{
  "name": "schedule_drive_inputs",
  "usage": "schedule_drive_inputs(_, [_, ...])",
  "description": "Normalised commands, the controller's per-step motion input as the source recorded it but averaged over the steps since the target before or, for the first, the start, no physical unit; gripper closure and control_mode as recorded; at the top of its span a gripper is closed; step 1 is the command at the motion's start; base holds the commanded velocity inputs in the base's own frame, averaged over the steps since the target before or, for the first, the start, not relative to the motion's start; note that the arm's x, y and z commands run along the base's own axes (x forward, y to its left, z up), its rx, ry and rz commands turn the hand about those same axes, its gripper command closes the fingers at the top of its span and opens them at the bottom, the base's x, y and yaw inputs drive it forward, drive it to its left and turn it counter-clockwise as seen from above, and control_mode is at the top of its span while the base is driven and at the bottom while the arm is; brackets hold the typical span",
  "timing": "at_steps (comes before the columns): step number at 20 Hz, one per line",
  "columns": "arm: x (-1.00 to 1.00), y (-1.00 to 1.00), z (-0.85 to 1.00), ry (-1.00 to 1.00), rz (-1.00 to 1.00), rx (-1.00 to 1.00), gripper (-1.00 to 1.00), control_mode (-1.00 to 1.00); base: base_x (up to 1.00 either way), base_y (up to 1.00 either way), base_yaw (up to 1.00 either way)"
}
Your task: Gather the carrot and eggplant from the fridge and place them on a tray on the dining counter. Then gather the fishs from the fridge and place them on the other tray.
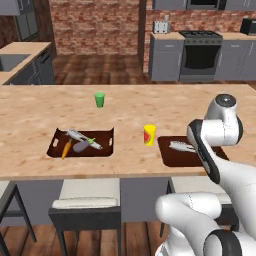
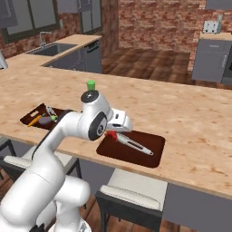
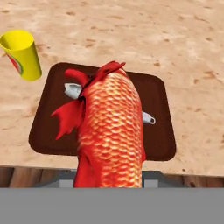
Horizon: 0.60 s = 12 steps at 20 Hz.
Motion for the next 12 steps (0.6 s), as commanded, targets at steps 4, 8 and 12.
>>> schedule_drive_inputs(4, [0.33, 0.00, -0.53, 0.00, 0.00, 0.04, 1.00, -1.00, 0.00, 0.00, 0.00])
schedule_drive_inputs(8, [0.09, -0.14, -0.51, 0.00, 0.00, 0.03, 1.00, -1.00, 0.00, 0.00, 0.00])
schedule_drive_inputs(12, [0.09, -0.19, -0.48, 0.00, 0.00, 0.04, 1.00, -1.00, 0.00, 0.00, 0.00])
